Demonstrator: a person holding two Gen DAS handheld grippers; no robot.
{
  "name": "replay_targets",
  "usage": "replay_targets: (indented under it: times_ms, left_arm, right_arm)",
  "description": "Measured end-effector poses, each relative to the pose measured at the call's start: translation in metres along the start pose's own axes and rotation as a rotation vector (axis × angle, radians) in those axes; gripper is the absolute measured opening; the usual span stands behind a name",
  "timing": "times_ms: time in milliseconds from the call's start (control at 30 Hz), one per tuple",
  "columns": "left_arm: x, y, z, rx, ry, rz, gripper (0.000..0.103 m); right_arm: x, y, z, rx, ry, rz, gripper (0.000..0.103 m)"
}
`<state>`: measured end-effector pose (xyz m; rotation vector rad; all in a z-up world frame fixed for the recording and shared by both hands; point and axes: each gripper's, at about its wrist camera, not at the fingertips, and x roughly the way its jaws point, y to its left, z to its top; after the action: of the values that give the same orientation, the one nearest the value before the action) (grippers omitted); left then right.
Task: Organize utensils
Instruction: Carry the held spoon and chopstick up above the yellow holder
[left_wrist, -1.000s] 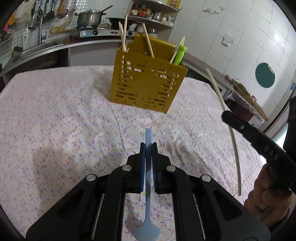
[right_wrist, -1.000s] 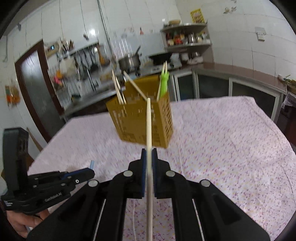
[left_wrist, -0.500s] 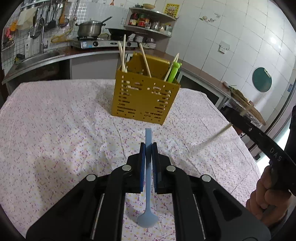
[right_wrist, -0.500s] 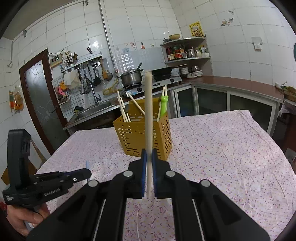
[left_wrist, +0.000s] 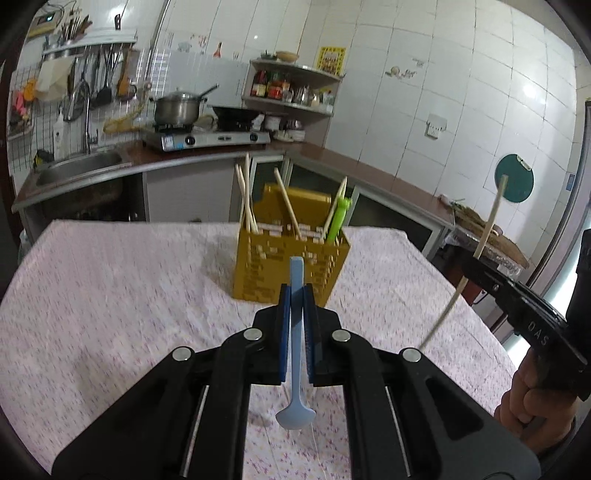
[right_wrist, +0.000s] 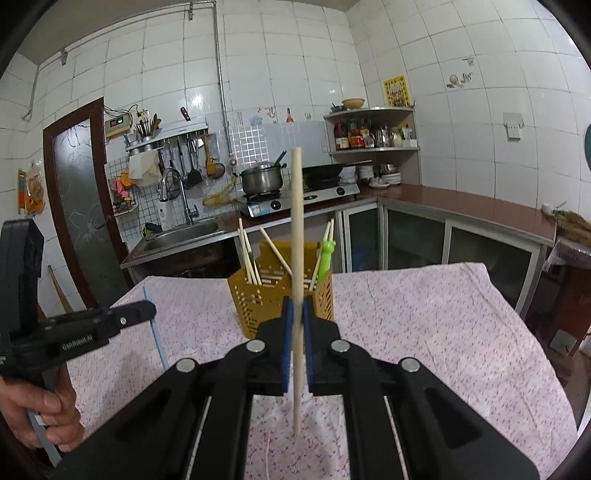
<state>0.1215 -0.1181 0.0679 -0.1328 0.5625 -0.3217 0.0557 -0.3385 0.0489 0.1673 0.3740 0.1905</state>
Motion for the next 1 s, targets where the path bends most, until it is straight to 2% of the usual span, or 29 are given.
replay_targets:
  times_ms: [300,567,767,1000]
  left_arm:
    - [-0.009,-0.002,0.04,0.032,-0.074,0.004,0.006]
    - [-0.009,-0.006,0.087,0.07,-0.149,0.026,0.006]
    - [0.0,-0.011,0.129,0.107,-0.199,0.031,0.006]
    - [0.024,-0.012,0.159,0.122,-0.229,0.023,0.006]
  right_arm:
    - [0.002,0.007,0.027,-0.04,-0.033,-0.004,0.006]
    - [0.016,0.014,0.071,-0.07,-0.088,-0.006,0.006]
    - [0.029,0.017,0.1,-0.078,-0.125,-0.004,0.006]
    - [0.061,0.022,0.121,-0.09,-0.128,-0.007,0.006]
